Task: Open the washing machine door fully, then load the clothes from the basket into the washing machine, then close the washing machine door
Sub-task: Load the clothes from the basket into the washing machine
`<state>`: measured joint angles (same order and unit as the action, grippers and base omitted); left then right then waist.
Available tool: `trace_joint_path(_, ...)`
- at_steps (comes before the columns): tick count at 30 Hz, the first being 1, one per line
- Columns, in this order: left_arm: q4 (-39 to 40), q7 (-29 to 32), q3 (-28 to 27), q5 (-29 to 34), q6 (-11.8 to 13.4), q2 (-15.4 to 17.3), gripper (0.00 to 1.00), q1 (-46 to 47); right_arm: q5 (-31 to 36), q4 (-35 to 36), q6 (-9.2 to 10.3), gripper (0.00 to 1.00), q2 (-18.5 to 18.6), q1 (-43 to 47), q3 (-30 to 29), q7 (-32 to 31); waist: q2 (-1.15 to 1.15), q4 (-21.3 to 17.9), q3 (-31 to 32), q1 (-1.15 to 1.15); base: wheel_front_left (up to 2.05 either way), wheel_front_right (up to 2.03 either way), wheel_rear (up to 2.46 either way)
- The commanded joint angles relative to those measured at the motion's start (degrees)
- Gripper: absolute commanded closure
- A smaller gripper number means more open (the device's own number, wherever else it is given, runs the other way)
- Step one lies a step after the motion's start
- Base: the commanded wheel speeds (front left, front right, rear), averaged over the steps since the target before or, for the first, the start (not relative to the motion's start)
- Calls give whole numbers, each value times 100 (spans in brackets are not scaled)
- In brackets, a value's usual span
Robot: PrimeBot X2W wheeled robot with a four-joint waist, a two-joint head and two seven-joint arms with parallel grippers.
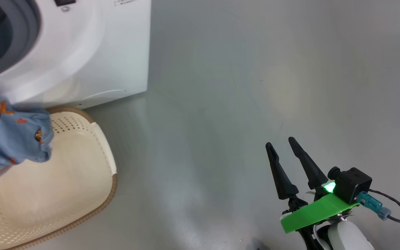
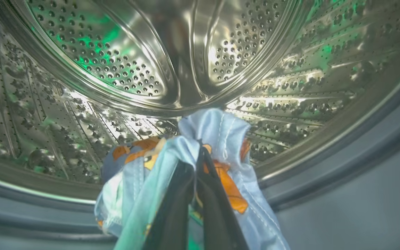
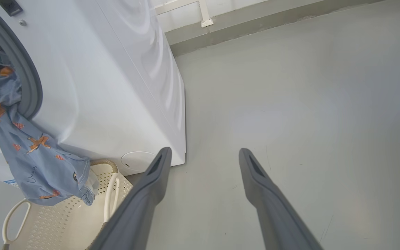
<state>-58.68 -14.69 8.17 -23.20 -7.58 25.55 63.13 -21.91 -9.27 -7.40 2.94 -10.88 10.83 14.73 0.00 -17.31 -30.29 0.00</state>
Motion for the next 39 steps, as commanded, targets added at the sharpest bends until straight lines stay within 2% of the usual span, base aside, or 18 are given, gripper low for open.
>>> trace_joint_path(1, 158, -30, -94, -22, 9, 422, 100, 238, -68, 146, -9, 0, -5, -56, 175, 27, 0, -63, -83, 0, 0, 0, 0)
trace_joint_path(5, 892, -30, -402, 195, 64, 599, 100, 527, -105, 212, -9, 0, -5, -110, 177, 27, 0, -82, -242, 0, 0, 0, 0)
trace_joint_path(12, 2271, -30, -1239, 828, 185, 494, 100, 339, -171, 275, -9, 0, -6, -187, 219, 27, 0, -118, -413, 0, 0, 0, 0)
trace_joint_path(16, 1854, -30, -1331, 1013, 108, 394, 100, 173, -209, 280, -9, 0, -6, -211, 265, 27, 0, -135, -436, 0, 0, 0, 0)
trace_joint_path(18, 1492, -31, -1322, 1017, 72, 368, 93, 206, -225, 274, -9, 0, -6, -206, 273, 27, 0, -130, -437, 0, 0, 0, 0)
trace_joint_path(22, 932, -31, -1178, 977, 29, 340, 90, 326, -234, 267, -9, 0, -6, -193, 249, 27, 0, -102, -428, 0, 0, 0, 0)
trace_joint_path(23, 724, -31, -1121, 943, 22, 328, 83, 377, -234, 266, -9, 0, -6, -190, 236, 27, 0, -88, -422, 0, 0, 0, 0)
trace_joint_path(25, 490, -31, -975, 930, 14, 347, 62, 487, -240, 271, -9, 0, -6, -198, 223, 27, 0, -68, -419, 0, 0, 0, 0)
trace_joint_path(26, 320, -31, -901, 860, 13, 324, 41, 522, -241, 270, -9, 0, -6, -203, 225, 27, 0, -58, -411, 0, 0, 0, 0)
trace_joint_path(27, 186, -31, -773, 818, 12, 311, 0, 561, -241, 269, -9, 0, -6, -208, 227, 27, 0, -46, -405, 0, 0, 0, 0)
trace_joint_path(34, -471, -28, -91, 338, 10, 321, 0, 826, -246, 263, -9, 0, -6, -235, 234, 27, 0, 22, -378, 0, 0, 0, 0)
trace_joint_path(39, -561, -29, 247, 33, 10, 366, 0, 898, -236, 261, -9, 0, -6, -244, 221, 27, 0, 56, -373, 0, 0, 0, 0)
